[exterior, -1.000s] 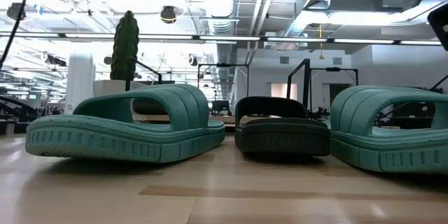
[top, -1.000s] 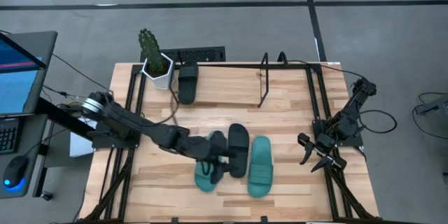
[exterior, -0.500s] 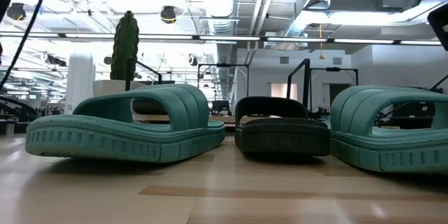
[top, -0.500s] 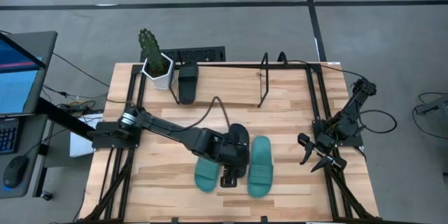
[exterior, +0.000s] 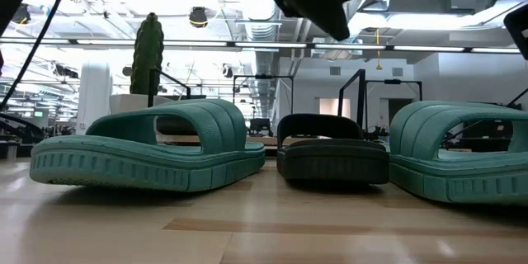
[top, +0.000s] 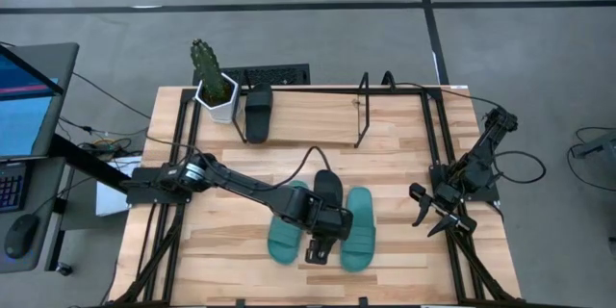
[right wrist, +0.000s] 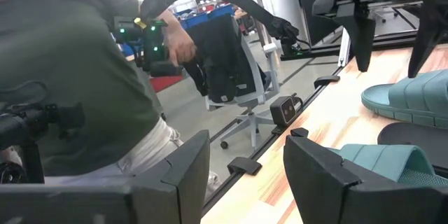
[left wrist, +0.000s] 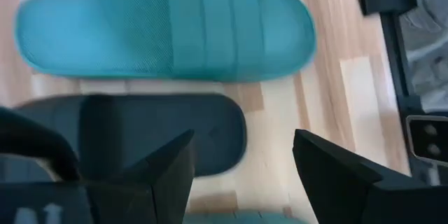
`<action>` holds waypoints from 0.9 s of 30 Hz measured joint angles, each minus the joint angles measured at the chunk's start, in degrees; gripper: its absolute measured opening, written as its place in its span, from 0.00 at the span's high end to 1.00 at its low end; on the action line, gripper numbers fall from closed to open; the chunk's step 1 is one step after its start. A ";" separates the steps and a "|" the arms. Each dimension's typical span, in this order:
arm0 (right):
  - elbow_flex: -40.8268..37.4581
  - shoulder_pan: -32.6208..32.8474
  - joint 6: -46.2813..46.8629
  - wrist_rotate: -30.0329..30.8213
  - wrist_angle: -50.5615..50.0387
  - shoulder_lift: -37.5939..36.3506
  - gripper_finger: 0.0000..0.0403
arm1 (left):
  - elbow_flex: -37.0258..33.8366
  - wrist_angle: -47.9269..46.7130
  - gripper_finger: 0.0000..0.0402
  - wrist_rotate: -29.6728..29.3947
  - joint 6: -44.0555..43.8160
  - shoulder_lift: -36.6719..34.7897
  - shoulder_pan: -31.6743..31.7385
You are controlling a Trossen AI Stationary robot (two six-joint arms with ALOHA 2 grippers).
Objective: Pick and place slides into the shelf
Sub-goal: Put the black slide on the shelf
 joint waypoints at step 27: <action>0.00 -0.02 0.00 0.02 0.04 0.11 0.58 | -0.60 1.42 0.44 -1.36 -0.61 9.14 -2.09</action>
